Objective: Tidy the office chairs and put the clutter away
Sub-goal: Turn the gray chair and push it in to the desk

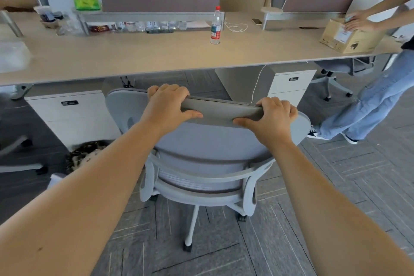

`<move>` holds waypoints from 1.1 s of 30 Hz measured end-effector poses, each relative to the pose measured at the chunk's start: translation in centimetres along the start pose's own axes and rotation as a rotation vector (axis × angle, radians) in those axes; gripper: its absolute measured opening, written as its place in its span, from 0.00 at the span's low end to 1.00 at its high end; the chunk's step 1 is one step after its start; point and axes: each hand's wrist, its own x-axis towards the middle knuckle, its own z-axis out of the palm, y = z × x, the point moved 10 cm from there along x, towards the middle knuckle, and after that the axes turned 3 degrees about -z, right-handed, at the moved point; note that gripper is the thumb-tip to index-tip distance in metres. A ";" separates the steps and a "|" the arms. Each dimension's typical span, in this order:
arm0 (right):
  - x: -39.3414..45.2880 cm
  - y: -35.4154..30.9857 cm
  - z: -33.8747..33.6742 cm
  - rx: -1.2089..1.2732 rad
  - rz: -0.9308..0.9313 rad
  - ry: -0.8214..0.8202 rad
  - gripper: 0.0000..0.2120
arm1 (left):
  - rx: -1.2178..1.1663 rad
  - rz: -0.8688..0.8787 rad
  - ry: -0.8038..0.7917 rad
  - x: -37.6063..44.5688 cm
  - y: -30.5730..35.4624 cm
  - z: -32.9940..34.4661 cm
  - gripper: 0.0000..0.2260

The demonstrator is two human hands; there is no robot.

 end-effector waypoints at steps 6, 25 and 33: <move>7.0 0.9 2.0 0.012 0.022 -0.003 0.26 | 0.126 -0.006 -0.009 6.9 -2.0 2.3 0.22; 29.7 5.0 9.0 0.043 -0.166 -0.158 0.23 | 0.187 -0.250 0.072 24.1 -5.0 8.4 0.22; 37.1 4.8 11.9 0.079 -0.239 -0.190 0.23 | 0.229 -0.380 0.113 28.5 -7.6 9.8 0.21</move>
